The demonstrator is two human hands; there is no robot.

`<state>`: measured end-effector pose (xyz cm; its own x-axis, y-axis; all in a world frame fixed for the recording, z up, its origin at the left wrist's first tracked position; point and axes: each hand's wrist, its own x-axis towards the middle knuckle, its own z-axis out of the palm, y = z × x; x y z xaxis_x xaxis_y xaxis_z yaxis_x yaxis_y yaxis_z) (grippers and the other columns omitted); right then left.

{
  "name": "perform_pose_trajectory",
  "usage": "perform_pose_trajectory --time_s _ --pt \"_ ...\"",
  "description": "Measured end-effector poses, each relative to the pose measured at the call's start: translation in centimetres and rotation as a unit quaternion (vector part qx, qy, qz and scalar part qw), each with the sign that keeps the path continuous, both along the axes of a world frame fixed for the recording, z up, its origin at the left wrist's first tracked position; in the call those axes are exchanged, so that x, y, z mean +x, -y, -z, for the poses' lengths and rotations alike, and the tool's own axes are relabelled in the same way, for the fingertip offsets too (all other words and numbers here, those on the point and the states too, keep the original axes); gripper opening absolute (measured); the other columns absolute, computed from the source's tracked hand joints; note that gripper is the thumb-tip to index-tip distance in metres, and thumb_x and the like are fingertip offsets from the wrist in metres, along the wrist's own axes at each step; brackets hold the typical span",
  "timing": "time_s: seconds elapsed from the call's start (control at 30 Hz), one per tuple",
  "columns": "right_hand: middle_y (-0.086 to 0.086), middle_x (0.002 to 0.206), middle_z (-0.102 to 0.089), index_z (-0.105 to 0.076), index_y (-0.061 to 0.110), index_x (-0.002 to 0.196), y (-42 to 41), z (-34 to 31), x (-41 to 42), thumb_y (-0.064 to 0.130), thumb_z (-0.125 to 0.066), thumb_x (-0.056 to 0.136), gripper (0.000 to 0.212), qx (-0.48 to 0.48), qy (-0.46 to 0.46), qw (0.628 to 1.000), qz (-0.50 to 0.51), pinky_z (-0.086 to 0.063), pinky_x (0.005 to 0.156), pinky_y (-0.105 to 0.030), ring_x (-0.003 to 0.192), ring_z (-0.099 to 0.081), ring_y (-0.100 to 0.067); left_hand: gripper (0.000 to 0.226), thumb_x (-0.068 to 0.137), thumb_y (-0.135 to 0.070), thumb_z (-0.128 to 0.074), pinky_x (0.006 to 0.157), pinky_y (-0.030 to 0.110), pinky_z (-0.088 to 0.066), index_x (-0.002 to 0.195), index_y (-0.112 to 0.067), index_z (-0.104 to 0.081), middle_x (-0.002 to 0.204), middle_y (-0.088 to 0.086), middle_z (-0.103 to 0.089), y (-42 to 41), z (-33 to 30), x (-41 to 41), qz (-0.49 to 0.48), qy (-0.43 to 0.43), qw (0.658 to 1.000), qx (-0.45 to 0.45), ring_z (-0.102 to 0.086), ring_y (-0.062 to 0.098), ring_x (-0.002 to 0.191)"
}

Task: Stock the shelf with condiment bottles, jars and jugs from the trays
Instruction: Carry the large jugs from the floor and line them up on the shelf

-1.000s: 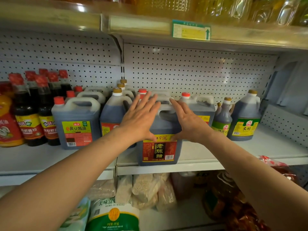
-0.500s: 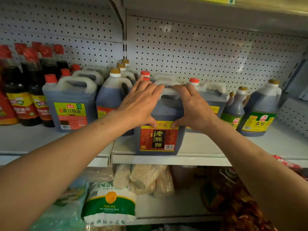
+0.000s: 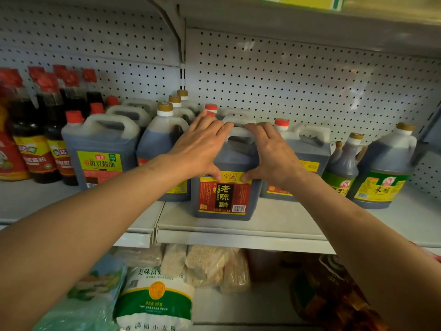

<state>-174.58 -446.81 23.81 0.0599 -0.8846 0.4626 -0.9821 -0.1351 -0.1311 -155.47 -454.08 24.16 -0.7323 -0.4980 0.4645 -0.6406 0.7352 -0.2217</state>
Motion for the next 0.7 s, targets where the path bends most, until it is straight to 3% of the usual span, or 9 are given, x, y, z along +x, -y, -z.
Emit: perform_pose_trajectory --time_s 0.2,0.4,0.7 --pt "-0.006 0.144 -0.036 -0.029 0.017 0.151 2.1 0.1 -0.6 0.032 -0.099 0.048 0.126 0.001 -0.004 1.000 0.008 -0.042 0.104 -0.036 0.133 -0.040 -0.027 0.124 0.055 -0.061 -0.086 0.123 0.041 0.002 0.149 -0.008 -0.025 0.139 0.005 -0.042 1.8 0.2 -0.9 -0.015 0.004 1.000 -0.002 -0.027 0.028 0.139" --pt "-0.005 0.144 -0.036 -0.028 0.019 0.151 4.5 -0.2 -0.9 0.033 -0.098 0.050 0.124 0.014 -0.010 0.999 0.031 -0.045 0.104 -0.046 0.132 -0.040 -0.030 0.124 0.055 -0.058 -0.087 0.122 0.041 0.003 0.149 -0.008 -0.024 0.142 0.008 -0.041 4.0 0.1 -2.1 -0.036 0.002 0.999 0.011 -0.026 0.028 0.140" --pt "-0.006 0.143 -0.036 -0.028 0.018 0.151 5.0 -0.3 -1.1 0.035 -0.099 0.048 0.126 0.018 -0.024 0.999 0.043 -0.046 0.102 -0.044 0.129 -0.042 -0.031 0.126 0.054 -0.059 -0.087 0.123 0.043 0.001 0.150 -0.010 -0.021 0.142 0.007 -0.040 4.8 0.2 -2.3 -0.043 0.011 0.999 0.006 -0.025 0.028 0.141"
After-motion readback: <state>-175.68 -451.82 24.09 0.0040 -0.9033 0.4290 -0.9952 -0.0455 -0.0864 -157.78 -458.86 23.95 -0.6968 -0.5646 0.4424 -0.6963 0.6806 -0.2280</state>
